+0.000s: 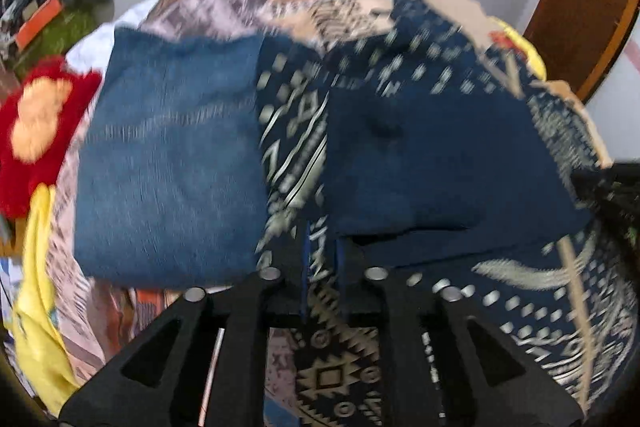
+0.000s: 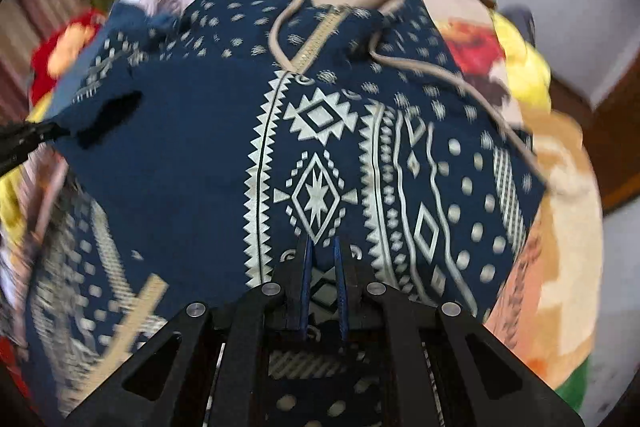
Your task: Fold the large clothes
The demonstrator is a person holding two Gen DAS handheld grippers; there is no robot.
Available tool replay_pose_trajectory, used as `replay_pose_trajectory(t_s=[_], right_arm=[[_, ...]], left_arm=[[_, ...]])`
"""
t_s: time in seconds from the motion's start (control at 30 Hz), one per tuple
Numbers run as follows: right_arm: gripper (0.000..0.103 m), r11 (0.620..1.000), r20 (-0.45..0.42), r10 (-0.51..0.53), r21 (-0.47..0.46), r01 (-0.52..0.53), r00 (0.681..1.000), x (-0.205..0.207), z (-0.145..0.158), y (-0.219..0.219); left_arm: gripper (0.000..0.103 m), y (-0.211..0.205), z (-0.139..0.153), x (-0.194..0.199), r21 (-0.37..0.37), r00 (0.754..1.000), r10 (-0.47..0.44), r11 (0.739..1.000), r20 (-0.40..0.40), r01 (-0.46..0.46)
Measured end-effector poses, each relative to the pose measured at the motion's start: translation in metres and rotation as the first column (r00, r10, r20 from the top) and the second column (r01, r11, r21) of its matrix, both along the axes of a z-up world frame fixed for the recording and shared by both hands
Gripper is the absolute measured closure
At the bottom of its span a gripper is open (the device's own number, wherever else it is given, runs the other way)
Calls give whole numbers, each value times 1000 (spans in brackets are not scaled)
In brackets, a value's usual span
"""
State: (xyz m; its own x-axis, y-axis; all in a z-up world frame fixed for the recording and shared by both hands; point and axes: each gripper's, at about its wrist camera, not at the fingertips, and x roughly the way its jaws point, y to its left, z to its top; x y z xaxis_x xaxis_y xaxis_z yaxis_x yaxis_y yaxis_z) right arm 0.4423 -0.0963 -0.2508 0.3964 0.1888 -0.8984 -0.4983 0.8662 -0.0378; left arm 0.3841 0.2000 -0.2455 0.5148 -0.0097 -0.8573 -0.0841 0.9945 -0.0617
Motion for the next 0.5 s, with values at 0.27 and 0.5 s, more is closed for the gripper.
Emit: replay_pose_trajectory(t_s=[0.27, 0.5], right_arm=[[95, 982, 152, -8, -184, 36, 988, 5, -14, -12], [95, 969, 177, -29, -236, 71, 984, 4, -15, -8]], left_arm=[[75, -13, -13, -9, 92, 1000, -24, 995, 3, 24], [49, -37, 28, -29, 128, 993, -105, 987, 47, 99]])
